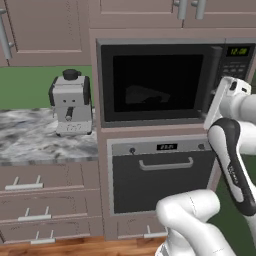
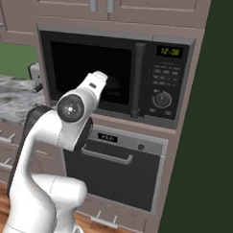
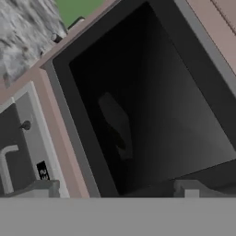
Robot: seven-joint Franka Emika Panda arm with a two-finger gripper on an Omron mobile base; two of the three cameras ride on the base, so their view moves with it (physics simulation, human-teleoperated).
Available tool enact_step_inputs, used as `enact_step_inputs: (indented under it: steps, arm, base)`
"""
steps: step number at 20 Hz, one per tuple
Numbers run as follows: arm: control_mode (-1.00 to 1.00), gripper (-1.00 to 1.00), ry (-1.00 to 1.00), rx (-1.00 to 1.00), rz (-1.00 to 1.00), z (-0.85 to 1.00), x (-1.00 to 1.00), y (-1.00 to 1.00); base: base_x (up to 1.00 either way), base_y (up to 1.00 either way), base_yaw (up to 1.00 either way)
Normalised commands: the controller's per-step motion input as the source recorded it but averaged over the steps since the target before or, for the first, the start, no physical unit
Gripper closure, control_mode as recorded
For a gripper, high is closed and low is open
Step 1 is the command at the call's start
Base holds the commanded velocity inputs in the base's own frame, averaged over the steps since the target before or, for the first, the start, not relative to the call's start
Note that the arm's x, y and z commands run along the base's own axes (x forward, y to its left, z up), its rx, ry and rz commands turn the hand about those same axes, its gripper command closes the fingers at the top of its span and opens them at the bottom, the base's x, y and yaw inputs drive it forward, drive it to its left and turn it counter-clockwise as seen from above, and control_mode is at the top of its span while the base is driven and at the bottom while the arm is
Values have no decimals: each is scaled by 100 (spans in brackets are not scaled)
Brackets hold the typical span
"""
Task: Place the tupperware containing the shrimp and corn meal in the microwave. Close the microwave door and press the start button to reheat the meal.
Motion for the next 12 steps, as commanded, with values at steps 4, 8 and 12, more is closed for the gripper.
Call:
enact_step_inputs:
  steps: [4, 8, 12]
  arm:
    - [-100, -100, 0, 0, 0, 0, -43, -47]
    - [-100, -100, 4, 0, 0, 0, -33, -42]
    - [-100, -100, 7, -1, 0, 0, -18, -49]
  base:
    - [0, 0, 0]
    - [0, 0, 0]
    - [0, 0, 0]
